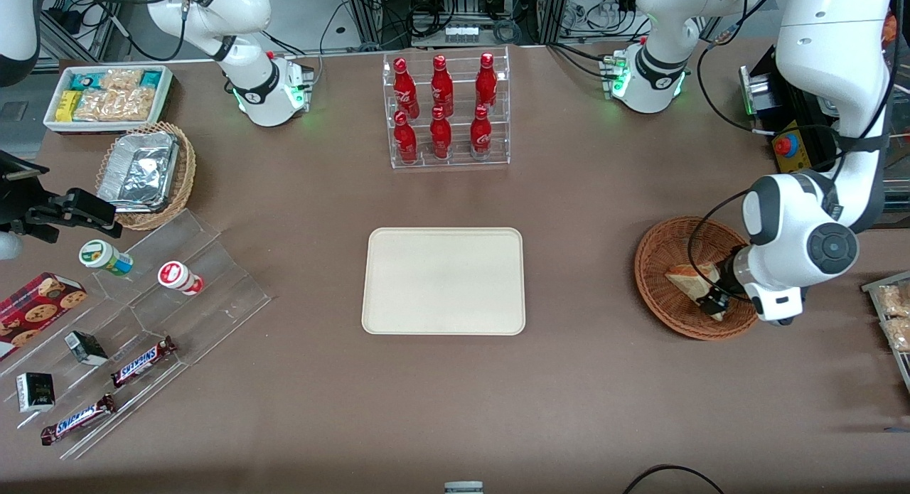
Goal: Place sandwich from basket to tray
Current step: 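Lower the open left gripper around the sandwich and close it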
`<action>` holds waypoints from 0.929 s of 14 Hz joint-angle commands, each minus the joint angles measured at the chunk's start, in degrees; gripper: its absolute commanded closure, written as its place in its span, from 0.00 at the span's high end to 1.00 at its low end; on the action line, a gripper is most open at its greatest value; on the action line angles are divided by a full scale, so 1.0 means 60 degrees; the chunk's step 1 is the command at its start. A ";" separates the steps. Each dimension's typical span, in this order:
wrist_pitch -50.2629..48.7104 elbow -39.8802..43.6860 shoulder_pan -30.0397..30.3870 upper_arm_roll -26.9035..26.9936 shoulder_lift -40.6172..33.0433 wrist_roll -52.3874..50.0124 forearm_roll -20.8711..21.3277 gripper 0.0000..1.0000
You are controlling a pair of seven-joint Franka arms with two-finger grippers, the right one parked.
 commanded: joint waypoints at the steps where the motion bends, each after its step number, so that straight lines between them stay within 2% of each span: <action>1: 0.0221 -0.0400 -0.0095 0.0050 -0.0171 -0.0190 0.0087 1.00; 4: 0.0236 -0.0460 -0.0080 0.0050 -0.0171 -0.0189 0.0102 1.00; 5: 0.0323 -0.0445 -0.0094 0.0050 -0.0156 -0.0190 0.0088 0.85; 6: 0.0367 -0.0416 -0.0066 0.0050 -0.0156 -0.0204 0.0029 0.53; 7: 0.0368 -0.0386 -0.0065 0.0050 -0.0156 -0.0204 0.0029 0.31; 8: 0.0339 -0.0343 -0.0065 0.0050 -0.0156 -0.0190 0.0014 0.17; 9: 0.0295 -0.0299 -0.0065 0.0050 -0.0200 -0.0190 0.0014 0.10; 11: 0.0018 -0.0094 -0.0094 0.0035 -0.0273 -0.0102 0.0029 0.09; 13: -0.0989 0.0227 -0.0109 -0.0038 -0.0565 0.0030 0.0102 0.09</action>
